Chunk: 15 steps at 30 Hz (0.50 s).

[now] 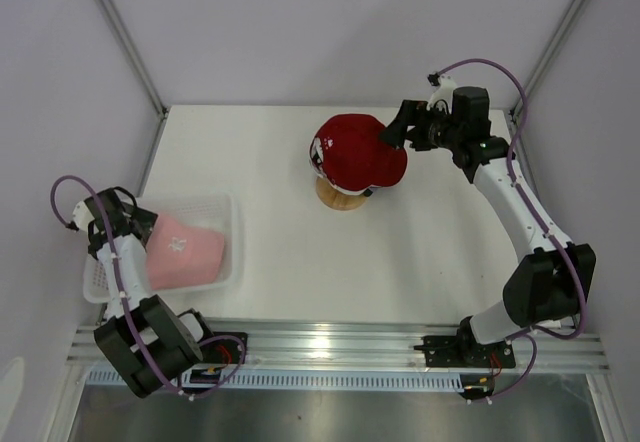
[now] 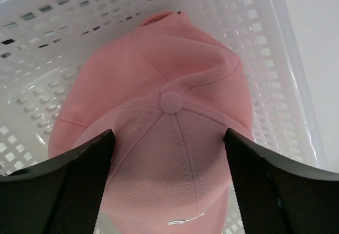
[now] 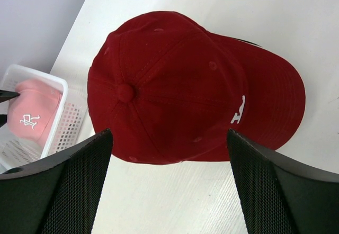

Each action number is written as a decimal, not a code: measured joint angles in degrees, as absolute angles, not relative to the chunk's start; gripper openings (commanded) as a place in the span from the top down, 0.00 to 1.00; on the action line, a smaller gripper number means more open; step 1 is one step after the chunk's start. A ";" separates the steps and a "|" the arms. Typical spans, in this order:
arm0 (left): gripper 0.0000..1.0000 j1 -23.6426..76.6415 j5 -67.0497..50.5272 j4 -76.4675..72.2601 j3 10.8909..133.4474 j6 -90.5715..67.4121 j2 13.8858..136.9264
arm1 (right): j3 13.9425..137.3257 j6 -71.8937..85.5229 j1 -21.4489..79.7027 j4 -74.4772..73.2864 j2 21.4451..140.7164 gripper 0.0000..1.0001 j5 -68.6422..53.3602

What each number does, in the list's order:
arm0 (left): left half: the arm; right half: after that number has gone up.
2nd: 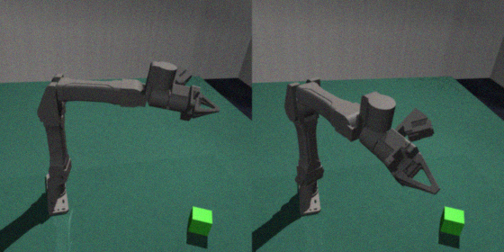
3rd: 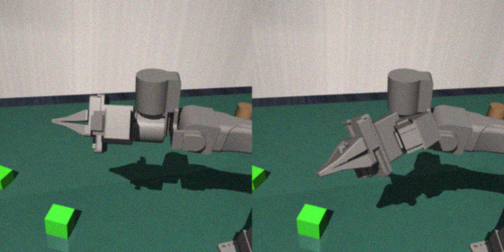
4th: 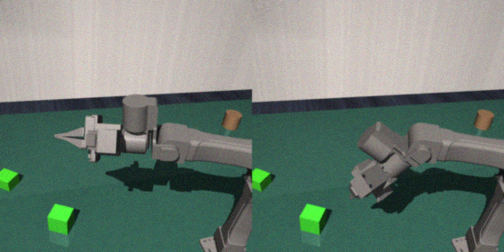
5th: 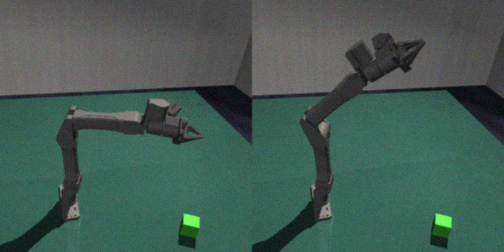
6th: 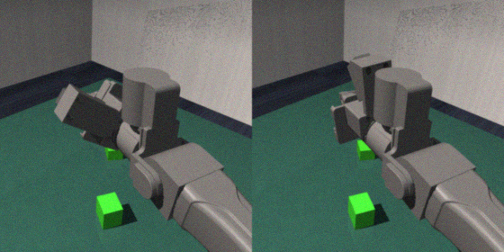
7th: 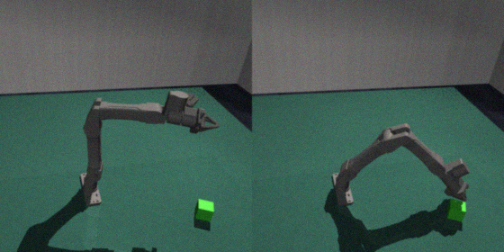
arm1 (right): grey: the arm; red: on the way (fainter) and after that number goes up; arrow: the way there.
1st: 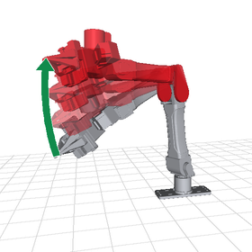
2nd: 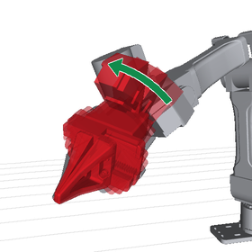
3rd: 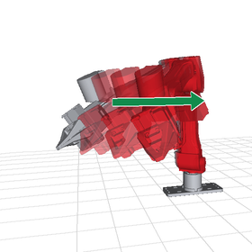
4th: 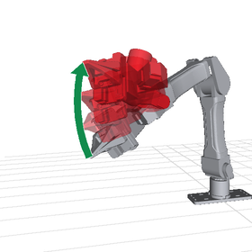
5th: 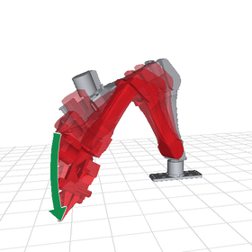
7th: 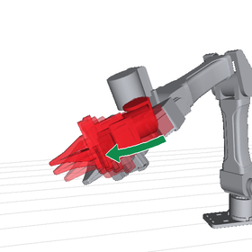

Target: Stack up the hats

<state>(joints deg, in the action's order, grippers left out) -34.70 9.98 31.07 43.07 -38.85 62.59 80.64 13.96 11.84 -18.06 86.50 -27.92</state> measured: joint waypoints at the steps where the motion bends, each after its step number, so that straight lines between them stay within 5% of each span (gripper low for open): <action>1: 0.21 -34.70 9.28 30.72 43.07 -38.57 62.72 | 80.64 13.96 11.84 -18.06 86.59 0.09 -27.90; 7: 0.73 -34.70 7.18 29.85 43.07 -37.28 62.81 | 80.71 13.96 11.84 -18.13 86.94 0.09 -27.90; 9: 0.99 -34.70 6.59 29.82 43.07 -37.26 62.78 | 80.75 13.96 11.84 -18.17 86.98 0.10 -27.90; 15: 0.99 -34.79 3.05 30.09 43.07 -35.27 59.59 | 81.01 14.50 11.84 -18.13 86.98 0.09 -27.94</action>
<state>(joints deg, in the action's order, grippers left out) -34.79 3.05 30.09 43.07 -35.27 59.59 81.01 14.50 11.84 -18.13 86.98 -27.94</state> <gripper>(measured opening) 0.037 0.905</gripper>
